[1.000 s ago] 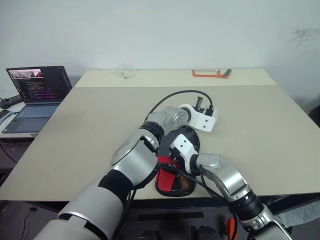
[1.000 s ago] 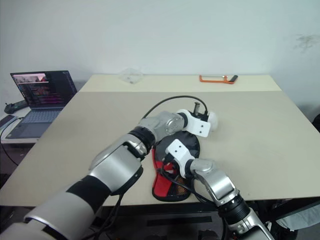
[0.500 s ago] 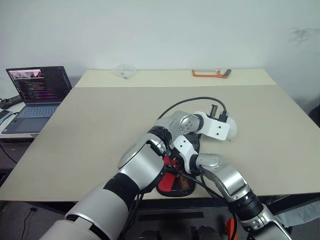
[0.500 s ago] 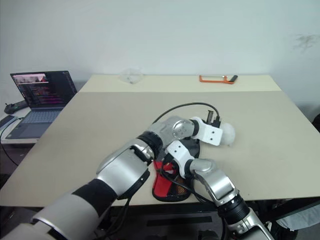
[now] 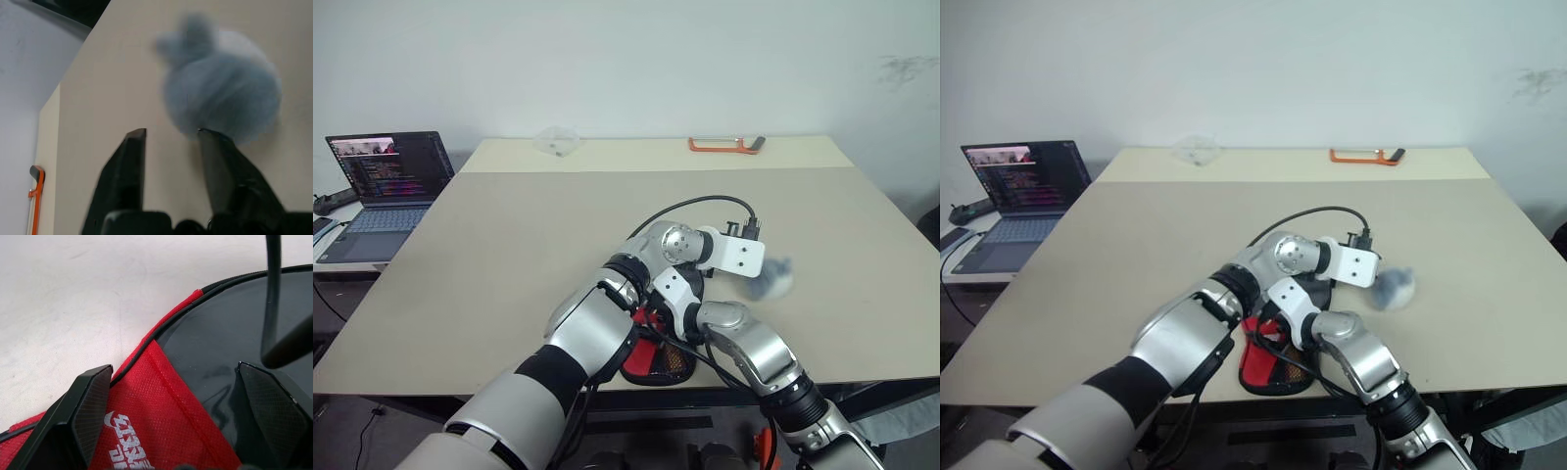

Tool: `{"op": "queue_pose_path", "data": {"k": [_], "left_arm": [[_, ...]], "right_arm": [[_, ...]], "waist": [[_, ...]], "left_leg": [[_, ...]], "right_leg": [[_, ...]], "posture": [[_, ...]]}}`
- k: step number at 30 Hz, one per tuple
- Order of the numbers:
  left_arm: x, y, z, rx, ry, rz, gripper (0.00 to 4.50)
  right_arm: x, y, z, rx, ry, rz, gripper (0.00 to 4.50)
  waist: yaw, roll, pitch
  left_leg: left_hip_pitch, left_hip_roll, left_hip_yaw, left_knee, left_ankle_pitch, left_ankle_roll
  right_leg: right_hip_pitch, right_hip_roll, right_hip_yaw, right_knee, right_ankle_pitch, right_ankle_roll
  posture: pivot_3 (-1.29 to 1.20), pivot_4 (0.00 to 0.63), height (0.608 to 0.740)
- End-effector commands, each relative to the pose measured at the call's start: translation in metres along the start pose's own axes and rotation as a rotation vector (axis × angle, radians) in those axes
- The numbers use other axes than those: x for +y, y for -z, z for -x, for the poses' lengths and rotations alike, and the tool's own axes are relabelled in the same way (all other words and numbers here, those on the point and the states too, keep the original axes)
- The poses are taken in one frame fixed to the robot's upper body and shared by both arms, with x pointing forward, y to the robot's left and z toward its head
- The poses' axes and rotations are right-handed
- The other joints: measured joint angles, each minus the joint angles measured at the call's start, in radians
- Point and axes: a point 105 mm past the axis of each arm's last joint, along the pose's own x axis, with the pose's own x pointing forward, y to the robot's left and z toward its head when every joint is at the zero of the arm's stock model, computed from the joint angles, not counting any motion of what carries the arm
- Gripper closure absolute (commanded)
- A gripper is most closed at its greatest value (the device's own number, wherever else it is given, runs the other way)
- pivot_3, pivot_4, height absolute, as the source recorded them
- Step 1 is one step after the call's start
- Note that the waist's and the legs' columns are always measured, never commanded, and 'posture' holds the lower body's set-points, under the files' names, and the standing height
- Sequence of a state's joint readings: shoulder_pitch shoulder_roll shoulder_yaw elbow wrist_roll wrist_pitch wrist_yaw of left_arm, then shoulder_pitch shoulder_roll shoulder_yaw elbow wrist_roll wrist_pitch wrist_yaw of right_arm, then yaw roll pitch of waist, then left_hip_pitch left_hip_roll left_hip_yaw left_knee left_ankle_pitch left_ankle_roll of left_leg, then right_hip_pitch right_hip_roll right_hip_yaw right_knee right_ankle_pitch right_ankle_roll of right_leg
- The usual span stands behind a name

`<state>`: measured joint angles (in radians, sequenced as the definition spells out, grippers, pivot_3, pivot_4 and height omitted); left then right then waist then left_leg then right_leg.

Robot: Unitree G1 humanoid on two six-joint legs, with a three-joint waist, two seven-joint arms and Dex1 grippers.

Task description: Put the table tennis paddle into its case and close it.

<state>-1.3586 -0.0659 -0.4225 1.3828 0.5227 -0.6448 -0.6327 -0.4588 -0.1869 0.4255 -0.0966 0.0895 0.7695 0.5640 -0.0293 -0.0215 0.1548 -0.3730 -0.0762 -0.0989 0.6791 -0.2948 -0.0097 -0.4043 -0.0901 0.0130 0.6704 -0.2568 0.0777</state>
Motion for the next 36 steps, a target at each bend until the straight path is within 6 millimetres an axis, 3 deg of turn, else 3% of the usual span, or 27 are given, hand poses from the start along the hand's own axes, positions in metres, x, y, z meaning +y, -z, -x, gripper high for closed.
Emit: {"op": "queue_pose_path", "data": {"k": [1, 4, 5, 13, 18, 21, 26, 29, 31, 36], "left_arm": [[0.005, -0.013, 0.000, -0.071, -0.017, -0.001, 1.28], [0.002, -0.013, 0.004, -0.106, 0.004, 0.022, 0.17], [0.003, -0.013, 0.006, -0.110, 0.002, 0.023, 0.01], [0.054, 0.008, 0.037, -0.021, -0.239, 0.053, 0.01], [0.091, 0.035, 0.083, 0.053, -0.428, 0.148, 0.01], [0.097, 0.043, 0.099, 0.016, -0.469, 0.261, 0.01], [0.084, 0.065, 0.133, -0.078, -0.426, 0.495, 0.01], [0.083, 0.075, 0.167, -0.227, -0.462, 0.684, 0.01], [0.071, 0.085, 0.186, -0.250, -0.450, 0.734, 0.01], [0.034, 0.104, 0.207, -0.206, -0.383, 0.775, 0.01]], "right_arm": [[0.013, 0.055, -0.008, 0.200, -0.046, -0.100, 0.00], [0.013, 0.054, -0.010, 0.198, -0.042, -0.099, 0.00], [0.012, 0.054, -0.010, 0.198, -0.042, -0.099, 0.00], [0.011, 0.052, -0.011, 0.188, -0.035, -0.105, 0.00], [0.007, 0.050, -0.011, 0.176, -0.021, -0.111, 0.00], [0.006, 0.048, -0.012, 0.169, -0.015, -0.119, 0.00], [0.005, 0.033, -0.009, 0.116, -0.014, -0.119, 0.00], [0.006, 0.005, 0.000, 0.041, -0.012, -0.062, 0.00], [0.008, -0.017, 0.009, -0.018, -0.011, -0.045, 0.00], [0.006, -0.060, 0.039, -0.133, 0.005, -0.013, 0.00]], "waist": [[0.000, 0.001, -0.001], [-0.001, 0.001, -0.001], [-0.001, 0.001, -0.001], [-0.006, 0.001, -0.001], [-0.008, 0.001, -0.001], [-0.007, 0.001, -0.001], [-0.013, 0.002, 0.000], [-0.018, 0.002, 0.000], [-0.021, 0.002, 0.001], [-0.021, 0.002, 0.001]], "left_leg": [[0.000, 0.000, 0.000, 0.000, 0.000, 0.000], [0.002, 0.000, 0.000, -0.001, 0.000, 0.000], [0.003, 0.000, 0.000, -0.001, 0.000, 0.000], [0.010, 0.001, -0.002, -0.002, -0.001, 0.001], [0.010, 0.001, -0.003, -0.003, -0.001, 0.001], [0.010, 0.001, -0.004, -0.003, -0.001, 0.001], [0.010, 0.001, -0.005, -0.002, -0.001, 0.001], [0.009, 0.001, -0.005, -0.003, -0.001, 0.001], [0.007, 0.001, -0.005, -0.003, -0.001, 0.001], [-0.009, 0.001, -0.006, -0.001, 0.002, -0.003]], "right_leg": [[0.000, 0.000, 0.000, 0.000, 0.000, 0.000], [0.001, 0.000, 0.000, 0.000, 0.000, 0.000], [0.002, 0.000, 0.000, 0.000, 0.000, 0.000], [0.013, 0.001, -0.002, -0.007, -0.003, 0.005], [0.013, 0.001, -0.003, -0.007, -0.003, 0.005], [0.013, 0.001, -0.004, -0.007, -0.003, 0.005], [0.014, 0.001, -0.005, -0.007, 0.000, 0.001], [0.013, 0.001, -0.005, -0.007, 0.000, 0.000], [0.010, 0.001, -0.005, -0.007, 0.000, 0.000], [-0.007, 0.001, -0.004, -0.006, 0.001, -0.001]], "posture": [[0.00, 0.150, 0.740], [0.00, 0.150, 0.740], [0.00, 0.150, 0.740], [0.00, 0.150, 0.740], [0.00, 0.150, 0.740], [0.00, 0.150, 0.740], [0.00, 0.150, 0.740], [0.00, 0.150, 0.740], [0.00, 0.150, 0.740], [0.00, 0.150, 0.740]]}}
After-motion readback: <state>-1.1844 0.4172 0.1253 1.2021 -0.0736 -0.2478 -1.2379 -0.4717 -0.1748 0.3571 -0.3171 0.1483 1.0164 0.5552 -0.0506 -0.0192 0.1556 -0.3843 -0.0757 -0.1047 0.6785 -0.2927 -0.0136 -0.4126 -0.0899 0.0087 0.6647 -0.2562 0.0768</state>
